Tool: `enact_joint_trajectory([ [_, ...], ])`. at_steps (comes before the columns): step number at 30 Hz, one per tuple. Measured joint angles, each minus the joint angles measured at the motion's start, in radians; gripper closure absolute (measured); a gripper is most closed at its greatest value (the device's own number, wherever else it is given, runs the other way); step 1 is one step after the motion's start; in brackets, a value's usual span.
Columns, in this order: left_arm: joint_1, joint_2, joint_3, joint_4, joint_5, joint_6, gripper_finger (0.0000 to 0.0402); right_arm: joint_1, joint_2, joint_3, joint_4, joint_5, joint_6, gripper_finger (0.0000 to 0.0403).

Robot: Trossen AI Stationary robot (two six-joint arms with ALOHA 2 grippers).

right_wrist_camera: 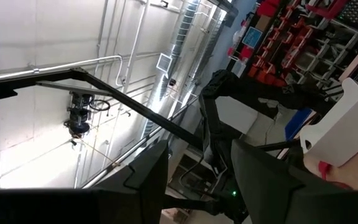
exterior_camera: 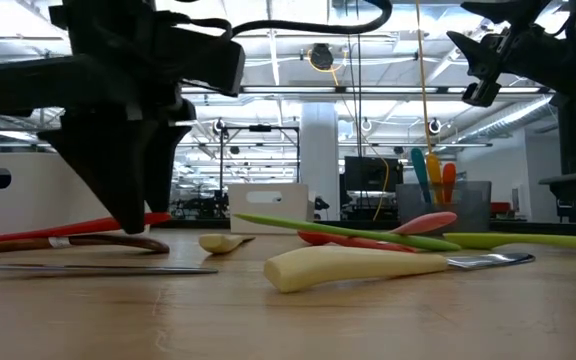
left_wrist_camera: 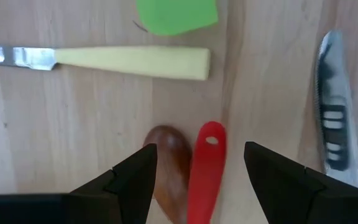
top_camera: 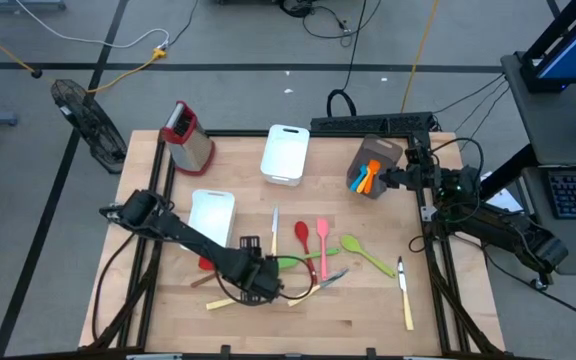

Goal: Pick & Place Kitchen Items
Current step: Put the red spatula into the black bin

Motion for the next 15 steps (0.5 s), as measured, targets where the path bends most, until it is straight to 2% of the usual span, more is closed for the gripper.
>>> enact_joint_trajectory([
  [9,0.000,0.000,-0.033,-0.004,0.019,0.009,0.0153,0.000,0.000,0.000,0.000,0.000,0.000,0.0234],
  [12,0.000,0.000,-0.062,0.051,0.052,0.008,0.0154,0.000,0.000,0.000,0.000,-0.001,0.000,0.0234],
  [15,-0.001,-0.003,-0.078,0.066,0.039,0.013,0.0154,0.000,0.000,0.000,0.000,-0.001,0.000,0.0234],
])
